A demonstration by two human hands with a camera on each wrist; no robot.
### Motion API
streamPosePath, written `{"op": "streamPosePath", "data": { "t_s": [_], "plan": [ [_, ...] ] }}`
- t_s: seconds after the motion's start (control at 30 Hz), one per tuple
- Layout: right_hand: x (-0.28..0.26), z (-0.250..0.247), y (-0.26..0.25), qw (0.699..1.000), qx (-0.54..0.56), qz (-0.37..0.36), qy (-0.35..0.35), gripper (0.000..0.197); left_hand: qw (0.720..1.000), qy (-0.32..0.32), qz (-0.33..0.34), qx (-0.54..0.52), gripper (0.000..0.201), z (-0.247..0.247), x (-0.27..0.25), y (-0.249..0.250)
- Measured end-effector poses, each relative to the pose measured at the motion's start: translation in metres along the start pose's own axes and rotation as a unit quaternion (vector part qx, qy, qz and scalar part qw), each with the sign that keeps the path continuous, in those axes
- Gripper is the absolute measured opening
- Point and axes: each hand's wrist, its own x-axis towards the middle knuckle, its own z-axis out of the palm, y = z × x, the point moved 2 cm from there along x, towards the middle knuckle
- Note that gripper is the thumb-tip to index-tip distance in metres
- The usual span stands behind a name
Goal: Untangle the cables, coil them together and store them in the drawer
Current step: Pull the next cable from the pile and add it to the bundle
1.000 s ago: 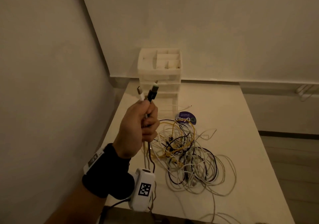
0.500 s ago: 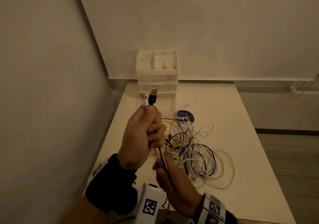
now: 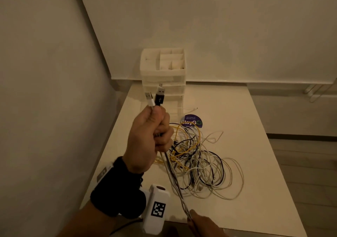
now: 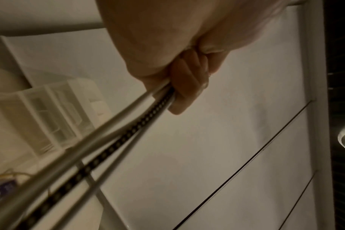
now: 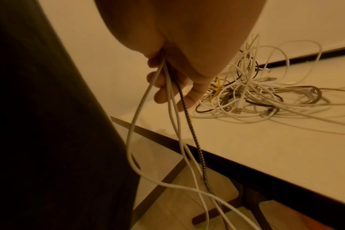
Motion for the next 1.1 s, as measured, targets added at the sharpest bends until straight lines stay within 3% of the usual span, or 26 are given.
{"op": "streamPosePath", "data": {
  "t_s": [0.1,0.2,0.27,0.3,0.37,0.47,0.53,0.63,0.8,0.93,1.1],
  "plan": [
    [0.000,-0.004,0.000,0.997,-0.072,-0.018,-0.036,0.040,1.000,-0.010,-0.024,0.000,0.030,0.010,0.006,-0.010],
    [-0.013,-0.036,0.023,0.996,-0.014,-0.075,-0.036,0.040,0.999,-0.018,-0.044,-0.026,0.027,0.014,0.013,-0.012],
    [-0.026,-0.072,0.037,0.992,0.005,-0.127,-0.004,0.060,0.996,-0.024,-0.057,-0.058,0.024,0.013,0.017,-0.014],
    [-0.029,-0.093,0.044,0.990,0.005,-0.138,0.025,0.067,0.995,-0.026,-0.063,-0.074,0.023,0.011,0.019,-0.016],
    [-0.024,-0.138,0.054,0.982,-0.010,-0.141,0.129,0.064,0.993,-0.018,-0.076,-0.088,0.024,0.010,0.021,-0.022],
    [0.004,-0.205,0.046,0.948,-0.029,-0.152,0.278,0.034,0.995,0.012,-0.075,-0.065,0.028,0.010,0.025,-0.031],
    [0.035,-0.240,0.031,0.942,-0.021,-0.135,0.306,0.022,0.997,0.033,-0.060,-0.043,0.031,0.011,0.027,-0.035],
    [0.095,-0.268,0.003,0.948,-0.037,-0.091,0.303,0.023,0.996,0.064,-0.050,-0.023,0.033,0.011,0.034,-0.037],
    [0.183,-0.257,-0.019,0.970,-0.115,0.015,0.212,0.033,0.993,0.111,-0.045,-0.008,0.036,0.004,0.045,-0.040],
    [0.218,-0.242,0.003,0.977,-0.090,0.101,0.165,0.038,0.988,0.150,-0.046,-0.011,0.037,-0.005,0.048,-0.041],
    [0.229,-0.228,0.027,0.975,-0.089,0.122,0.163,0.037,0.983,0.178,-0.048,0.012,0.036,-0.014,0.048,-0.046]
  ]
}}
